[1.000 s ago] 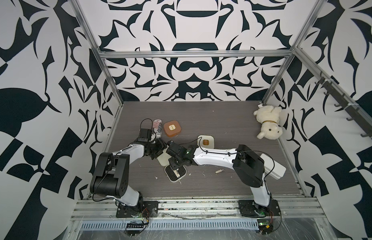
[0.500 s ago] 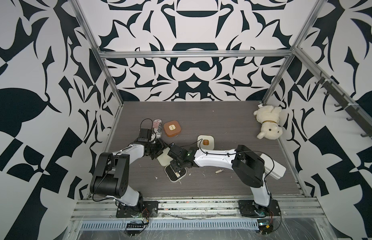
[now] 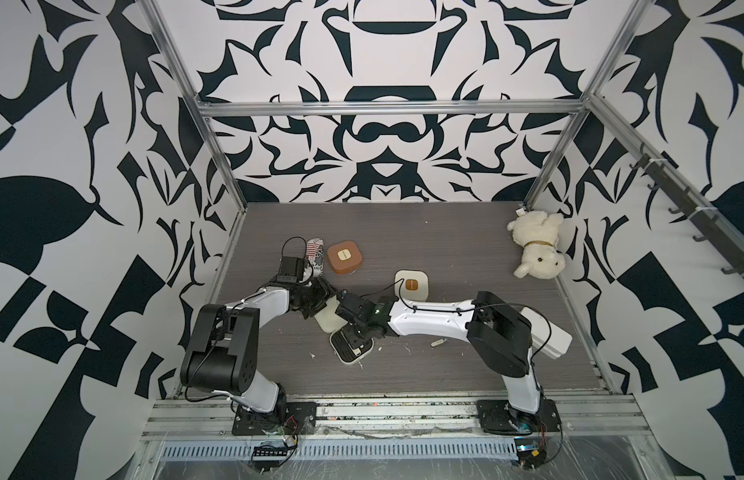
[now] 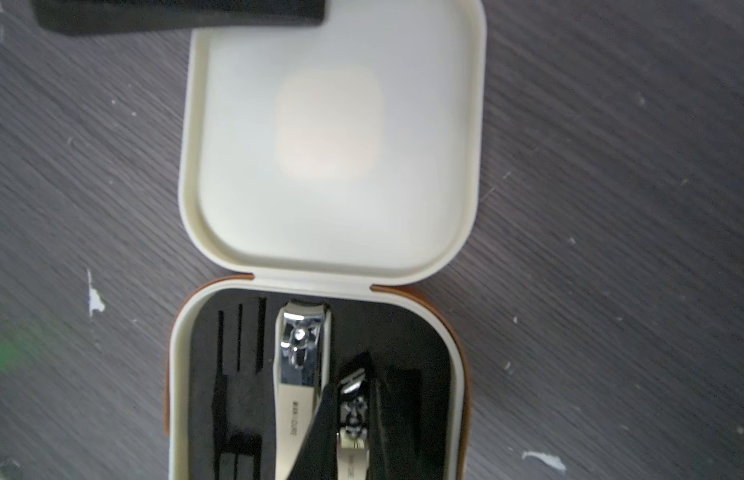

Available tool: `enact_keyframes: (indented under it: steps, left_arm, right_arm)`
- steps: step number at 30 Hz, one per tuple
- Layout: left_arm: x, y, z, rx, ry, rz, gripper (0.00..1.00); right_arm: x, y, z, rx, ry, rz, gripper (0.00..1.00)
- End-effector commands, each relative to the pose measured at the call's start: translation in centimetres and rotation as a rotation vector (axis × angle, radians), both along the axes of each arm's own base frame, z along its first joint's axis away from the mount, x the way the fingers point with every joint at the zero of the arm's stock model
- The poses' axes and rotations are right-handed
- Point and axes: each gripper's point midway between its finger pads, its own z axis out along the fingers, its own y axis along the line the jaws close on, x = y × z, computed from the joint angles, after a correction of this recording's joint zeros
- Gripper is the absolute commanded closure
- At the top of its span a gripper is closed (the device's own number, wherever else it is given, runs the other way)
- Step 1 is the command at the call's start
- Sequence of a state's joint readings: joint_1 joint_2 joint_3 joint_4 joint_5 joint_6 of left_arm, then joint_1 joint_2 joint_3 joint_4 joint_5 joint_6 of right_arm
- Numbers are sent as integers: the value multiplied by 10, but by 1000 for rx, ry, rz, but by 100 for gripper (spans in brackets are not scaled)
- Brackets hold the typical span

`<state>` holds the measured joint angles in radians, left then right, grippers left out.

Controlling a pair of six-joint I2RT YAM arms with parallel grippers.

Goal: Organize nail clipper sets
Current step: Place the nail clipper in the storage box.

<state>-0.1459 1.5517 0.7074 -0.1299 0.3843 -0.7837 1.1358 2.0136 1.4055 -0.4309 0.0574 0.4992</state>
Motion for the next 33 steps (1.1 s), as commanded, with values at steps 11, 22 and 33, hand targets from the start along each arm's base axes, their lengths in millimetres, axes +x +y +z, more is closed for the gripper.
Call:
enact_keyframes:
  steps: [11, 22, 33]
  left_arm:
    - [-30, 18, -38, 107, 153, 12, 37]
    - [-32, 17, -32, 96, 141, 14, 38]
    - [-34, 16, -33, 89, 141, 10, 38]
  right_arm:
    - [-18, -17, -8, -93, 45, 22, 94]
    - [-17, -17, -28, -123, 61, 8, 91]
    - [-4, -8, -12, -103, 18, -17, 80]
